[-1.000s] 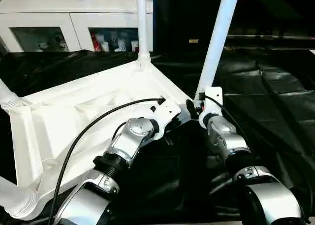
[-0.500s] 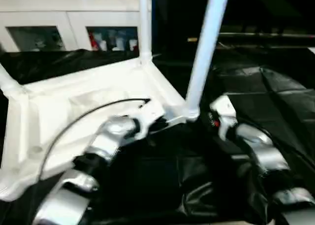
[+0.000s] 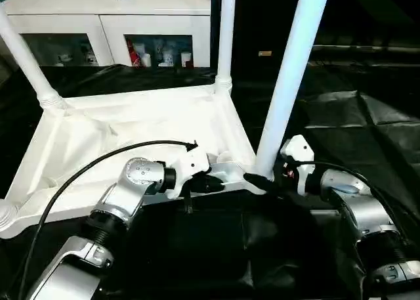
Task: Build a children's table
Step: Rotate leg to tighten
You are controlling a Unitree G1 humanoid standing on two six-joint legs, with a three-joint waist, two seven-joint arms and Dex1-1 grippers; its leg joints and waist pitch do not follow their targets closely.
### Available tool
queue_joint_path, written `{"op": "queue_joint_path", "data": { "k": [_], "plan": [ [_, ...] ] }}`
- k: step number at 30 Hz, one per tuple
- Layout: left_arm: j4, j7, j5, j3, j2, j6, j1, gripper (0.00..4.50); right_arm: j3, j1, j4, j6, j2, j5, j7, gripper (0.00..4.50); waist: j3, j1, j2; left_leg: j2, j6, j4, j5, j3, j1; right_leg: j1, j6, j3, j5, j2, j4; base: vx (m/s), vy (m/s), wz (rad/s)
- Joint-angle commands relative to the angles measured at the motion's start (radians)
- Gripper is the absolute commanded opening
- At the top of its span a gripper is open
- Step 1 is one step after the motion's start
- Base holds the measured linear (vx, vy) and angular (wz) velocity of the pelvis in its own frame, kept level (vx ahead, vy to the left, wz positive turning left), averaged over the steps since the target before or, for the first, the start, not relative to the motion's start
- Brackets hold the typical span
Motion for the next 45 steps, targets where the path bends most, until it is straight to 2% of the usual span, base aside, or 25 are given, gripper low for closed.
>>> {"op": "queue_joint_path", "data": {
  "k": [1, 2, 3, 5, 9, 12, 13, 19, 22, 26, 28, 30, 31, 32, 33, 34, 35, 39, 42, 43, 45],
  "plan": [
    [-0.026, -0.026, -0.019, -0.002, 0.002, -0.012, 0.005, 0.00, 0.008, -0.002, -0.022, 0.009, -0.005, -0.004, 0.010, 4.41, -0.063, -0.002, -0.013, 0.037, 0.060, -0.068, -0.190, -0.007, 0.005, 0.055, -0.209, 0.053, -0.204, -0.061, -0.076, 0.000, 0.000, 0.00],
    [-0.026, -0.026, -0.019, -0.002, 0.003, -0.012, 0.005, 0.00, 0.008, -0.003, -0.021, 0.010, -0.004, -0.004, 0.010, 4.24, -0.064, -0.001, -0.011, 0.037, 0.062, -0.068, -0.182, -0.007, 0.006, 0.055, -0.215, 0.053, -0.188, -0.061, -0.073, 0.000, 0.000, 0.00],
    [-0.025, -0.026, -0.019, -0.001, 0.004, -0.011, 0.005, 0.00, 0.007, -0.004, -0.021, 0.015, -0.002, -0.003, 0.011, 4.04, -0.065, -0.001, -0.013, 0.036, 0.066, -0.066, -0.174, -0.006, 0.005, 0.056, -0.219, 0.053, -0.172, -0.061, -0.072, 0.000, 0.000, 0.00],
    [-0.023, -0.025, -0.019, 0.001, 0.005, -0.012, 0.004, 0.00, 0.002, -0.007, -0.019, 0.022, 0.002, 0.000, 0.013, 4.01, -0.065, 0.000, -0.013, 0.036, 0.071, -0.065, -0.166, -0.006, 0.004, 0.057, -0.222, 0.053, -0.165, -0.061, -0.070, 0.000, 0.000, 0.00],
    [-0.024, -0.026, -0.020, 0.004, 0.009, -0.012, 0.006, 0.00, 0.003, -0.014, -0.009, 0.024, 0.007, -0.001, 0.020, 3.60, -0.064, 0.000, -0.014, 0.036, 0.071, -0.065, -0.175, -0.006, 0.005, 0.056, -0.217, 0.052, -0.191, -0.062, -0.073, 0.000, 0.000, 0.00],
    [-0.027, -0.027, -0.019, 0.006, 0.011, -0.010, 0.009, 0.00, 0.009, -0.017, -0.003, 0.022, 0.008, -0.004, 0.024, 3.49, -0.063, 0.001, -0.015, 0.036, 0.068, -0.066, -0.176, -0.006, 0.005, 0.056, -0.212, 0.052, -0.203, -0.062, -0.074, 0.000, 0.000, 0.00],
    [-0.027, -0.027, -0.019, 0.006, 0.011, -0.010, 0.009, 0.00, 0.009, -0.017, -0.002, 0.021, 0.008, -0.005, 0.024, 3.26, -0.064, 0.001, -0.014, 0.036, 0.067, -0.066, -0.177, -0.006, 0.005, 0.056, -0.212, 0.052, -0.205, -0.063, -0.074, 0.000, 0.000, 0.00],
    [-0.027, -0.026, -0.020, 0.009, 0.013, -0.009, 0.012, 0.00, 0.004, -0.016, 0.010, 0.025, 0.019, -0.007, 0.017, 2.80, -0.064, 0.001, -0.016, 0.036, 0.069, -0.065, -0.168, -0.006, 0.005, 0.056, -0.213, 0.052, -0.194, -0.062, -0.072, 0.000, 0.000, 0.00],
    [-0.025, -0.016, -0.021, 0.013, 0.009, -0.005, 0.011, 0.00, -0.009, -0.020, 0.036, 0.035, 0.036, -0.008, -0.018, 2.76, -0.065, 0.002, -0.015, 0.035, 0.069, -0.064, -0.163, -0.006, 0.005, 0.056, -0.212, 0.053, -0.193, -0.063, -0.071, 0.000, 0.000, 0.00],
    [0.005, 0.053, -0.002, 0.023, -0.013, 0.022, -0.005, 0.00, -0.039, -0.036, 0.111, 0.048, 0.084, -0.022, -0.145, 2.72, -0.062, -0.007, -0.014, 0.034, 0.055, -0.067, -0.178, -0.006, 0.004, 0.054, -0.214, 0.052, -0.223, -0.063, -0.074, 0.000, 0.000, 0.00],
    [0.064, 0.157, 0.020, 0.040, -0.052, 0.032, -0.039, 0.00, -0.076, -0.059, 0.167, 0.073, 0.139, -0.022, -0.284, 2.71, -0.060, -0.012, -0.012, 0.032, 0.038, -0.069, -0.203, -0.007, 0.009, 0.051, -0.199, 0.052, -0.272, -0.062, -0.082, 0.000, 0.000, 0.00],
    [0.125, 0.271, 0.037, 0.054, -0.106, 0.063, -0.082, 0.00, -0.123, -0.098, 0.243, 0.101, 0.199, -0.029, -0.486, 2.70, -0.059, -0.020, -0.009, 0.031, 0.005, -0.074, -0.233, -0.010, 0.014, 0.049, -0.186, 0.051, -0.320, -0.062, -0.087, 0.000, 0.000, 0.00],
    [0.125, 0.271, 0.037, 0.054, -0.106, 0.063, -0.082, 0.00, -0.123, -0.098, 0.243, 0.101, 0.199, -0.029, -0.486, 2.70, -0.059, -0.022, -0.010, 0.031, -0.002, -0.075, -0.239, -0.011, 0.014, 0.049, -0.181, 0.051, -0.329, -0.062, -0.087, 0.000, 0.000, 0.00],
    [0.176, 0.386, 0.054, 0.064, -0.160, 0.084, -0.123, 0.00, -0.155, -0.134, 0.310, 0.127, 0.240, -0.037, -0.654, 2.70, -0.060, -0.021, -0.010, 0.030, -0.002, -0.075, -0.242, -0.012, 0.013, 0.052, -0.175, 0.050, -0.333, -0.062, -0.088, 0.000, 0.000, 0.00],
    [0.201, 0.441, 0.057, 0.071, -0.192, 0.101, -0.145, 0.00, -0.169, -0.155, 0.345, 0.133, 0.260, -0.041, -0.733, 2.70, -0.057, -0.026, -0.008, 0.030, -0.014, -0.076, -0.259, -0.010, 0.019, 0.044, -0.173, 0.052, -0.354, -0.062, -0.093, 0.000, 0.000, 0.00],
    [0.213, 0.471, 0.057, 0.075, -0.211, 0.111, -0.156, 0.00, -0.176, -0.166, 0.364, 0.134, 0.271, -0.042, -0.774, 2.70, -0.061, -0.022, -0.010, 0.029, -0.014, -0.073, -0.261, -0.010, 0.022, 0.045, -0.172, 0.052, -0.347, -0.063, -0.094, 0.000, 0.000, 0.00],
    [0.226, 0.503, 0.058, 0.080, -0.235, 0.120, -0.169, 0.00, -0.182, -0.182, 0.386, 0.128, 0.284, -0.044, -0.808, 2.70, -0.060, -0.021, -0.012, 0.029, -0.010, -0.072, -0.259, -0.008, 0.021, 0.044, -0.172, 0.053, -0.338, -0.063, -0.095, 0.000, 0.000, 0.00],
    [0.249, 0.522, 0.075, 0.059, -0.289, 0.109, -0.189, 0.00, -0.172, -0.229, 0.436, 0.088, 0.313, -0.067, -0.844, 2.70, -0.066, -0.013, -0.016, 0.026, 0.023, -0.068, -0.192, -0.007, 0.007, 0.055, -0.178, 0.052, -0.247, -0.064, -0.085, 0.000, 0.000, 0.00],
    [0.260, 0.521, 0.087, 0.050, -0.292, 0.091, -0.190, 0.00, -0.174, -0.245, 0.455, 0.074, 0.315, -0.078, -0.849, 2.70, -0.065, -0.011, -0.015, 0.027, 0.038, -0.068, -0.180, -0.007, 0.005, 0.056, -0.183, 0.051, -0.222, -0.063, -0.082, 0.000, 0.000, 0.00],
    [0.266, 0.521, 0.093, 0.049, -0.284, 0.079, -0.189, 0.00, -0.182, -0.250, 0.461, 0.065, 0.312, -0.075, -0.842, 3.25, -0.065, -0.012, -0.016, 0.027, 0.039, -0.069, -0.184, -0.007, 0.005, 0.056, -0.182, 0.050, -0.226, -0.062, -0.083, 0.000, 0.000, 0.00],
    [0.275, 0.520, 0.093, 0.049, -0.274, 0.065, -0.187, 0.00, -0.198, -0.254, 0.459, 0.043, 0.310, -0.057, -0.822, 3.39, -0.063, -0.011, -0.014, 0.028, 0.037, -0.070, -0.212, -0.007, 0.009, 0.054, -0.175, 0.051, -0.262, -0.065, -0.087, 0.000, 0.000, 0.00]
  ]
}}
